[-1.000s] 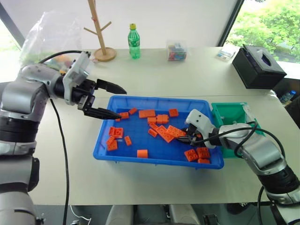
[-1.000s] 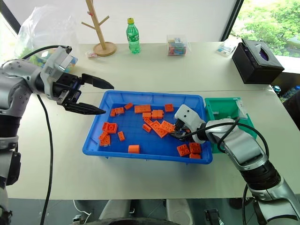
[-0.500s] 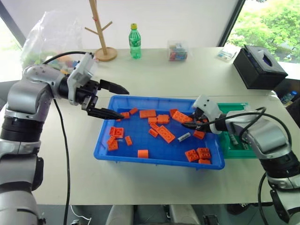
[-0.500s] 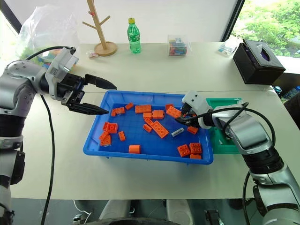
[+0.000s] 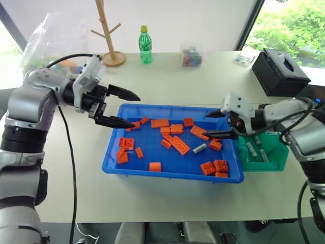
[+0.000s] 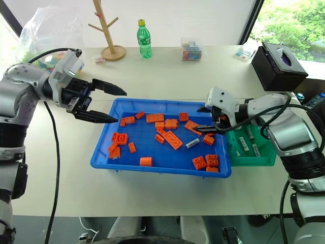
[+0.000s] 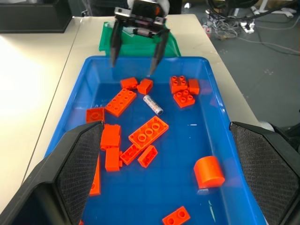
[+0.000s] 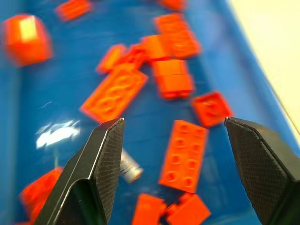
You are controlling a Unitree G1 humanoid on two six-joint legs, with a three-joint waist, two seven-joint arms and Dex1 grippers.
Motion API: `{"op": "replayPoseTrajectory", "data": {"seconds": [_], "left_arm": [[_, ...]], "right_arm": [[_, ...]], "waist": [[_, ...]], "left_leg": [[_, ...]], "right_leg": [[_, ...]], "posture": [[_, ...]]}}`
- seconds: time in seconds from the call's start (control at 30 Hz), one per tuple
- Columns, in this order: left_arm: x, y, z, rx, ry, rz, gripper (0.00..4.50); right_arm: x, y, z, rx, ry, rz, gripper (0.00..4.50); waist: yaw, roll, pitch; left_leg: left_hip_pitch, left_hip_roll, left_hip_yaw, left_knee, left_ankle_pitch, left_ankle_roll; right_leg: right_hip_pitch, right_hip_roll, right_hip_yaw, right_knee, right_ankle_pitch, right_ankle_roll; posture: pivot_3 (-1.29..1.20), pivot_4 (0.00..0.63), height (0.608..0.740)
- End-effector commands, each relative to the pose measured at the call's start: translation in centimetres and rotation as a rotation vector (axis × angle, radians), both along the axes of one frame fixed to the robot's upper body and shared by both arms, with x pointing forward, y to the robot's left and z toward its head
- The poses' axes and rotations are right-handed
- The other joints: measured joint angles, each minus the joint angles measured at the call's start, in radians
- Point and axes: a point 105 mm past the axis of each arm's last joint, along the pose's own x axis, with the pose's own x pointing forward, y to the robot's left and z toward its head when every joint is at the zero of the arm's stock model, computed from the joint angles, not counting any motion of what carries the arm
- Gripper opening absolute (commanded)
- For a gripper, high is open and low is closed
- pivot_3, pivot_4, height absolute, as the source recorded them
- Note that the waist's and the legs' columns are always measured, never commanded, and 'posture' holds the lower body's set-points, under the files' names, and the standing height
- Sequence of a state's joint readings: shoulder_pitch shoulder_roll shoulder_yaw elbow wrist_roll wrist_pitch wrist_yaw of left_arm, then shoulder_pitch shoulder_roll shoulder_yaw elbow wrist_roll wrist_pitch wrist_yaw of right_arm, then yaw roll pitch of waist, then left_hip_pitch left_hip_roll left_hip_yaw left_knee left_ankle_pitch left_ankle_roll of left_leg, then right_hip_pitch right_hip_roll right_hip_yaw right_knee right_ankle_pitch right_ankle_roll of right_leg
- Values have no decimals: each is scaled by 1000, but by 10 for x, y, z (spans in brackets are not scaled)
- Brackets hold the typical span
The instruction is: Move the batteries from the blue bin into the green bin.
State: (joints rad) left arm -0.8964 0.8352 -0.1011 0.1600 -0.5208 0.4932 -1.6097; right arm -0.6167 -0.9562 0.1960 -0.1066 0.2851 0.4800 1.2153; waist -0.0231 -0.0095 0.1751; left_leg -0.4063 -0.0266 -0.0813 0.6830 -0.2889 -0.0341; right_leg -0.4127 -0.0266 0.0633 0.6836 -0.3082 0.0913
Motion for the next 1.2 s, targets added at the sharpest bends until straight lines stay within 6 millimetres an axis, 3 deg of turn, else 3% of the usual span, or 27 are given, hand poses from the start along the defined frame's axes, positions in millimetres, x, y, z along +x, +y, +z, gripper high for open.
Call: {"op": "replayPoseTrajectory", "data": {"seconds": [0.03, 0.27, 0.57, 0.97, 1.07, 1.2], "left_arm": [[0, 2, 12, -21, -45, 6, 4500], [-1, 4, 13, -20, -52, 16, 4500], [-2, 7, 14, -20, -60, 36, 4500], [0, 6, 15, -25, -67, 42, 4500], [0, 5, 16, -26, -70, 39, 4500], [-1, 5, 16, -26, -73, 36, 4500]], "right_arm": [[9, 1, -5, -74, -57, 51, 3489], [25, 0, -30, -217, -119, 133, 3489], [15, 6, -39, -199, -95, 239, 3489], [6, 12, -67, -244, -32, 292, 3489], [13, 13, -75, -250, -27, 246, 2653], [10, 12, -78, -267, -16, 260, 633]], "waist": [[-3, 0, 0], [-19, 0, 0], [-19, 0, 0], [-16, 0, 0], [-17, 0, 0], [-17, 0, 0]], "left_leg": [[0, 0, 0, 0, 0, 0], [0, 0, 0, 0, 0, 0], [0, 0, 0, 0, 0, 0], [1, 0, 0, 1, 0, 0], [1, 0, 0, 1, 0, 0], [2, 0, 0, 1, 0, 0]], "right_leg": [[0, 0, 0, 0, 0, 0], [0, 0, 0, 1, 0, 0], [0, 0, 0, 1, 0, 0], [0, -1, 0, 1, 0, 0], [1, 0, 0, 1, 0, 0], [2, 0, 0, 1, 0, 0]], "posture": [[0, 150, 736], [0, 150, 736], [0, 150, 736], [0, 150, 736], [0, 150, 736], [0, 150, 736]]}}
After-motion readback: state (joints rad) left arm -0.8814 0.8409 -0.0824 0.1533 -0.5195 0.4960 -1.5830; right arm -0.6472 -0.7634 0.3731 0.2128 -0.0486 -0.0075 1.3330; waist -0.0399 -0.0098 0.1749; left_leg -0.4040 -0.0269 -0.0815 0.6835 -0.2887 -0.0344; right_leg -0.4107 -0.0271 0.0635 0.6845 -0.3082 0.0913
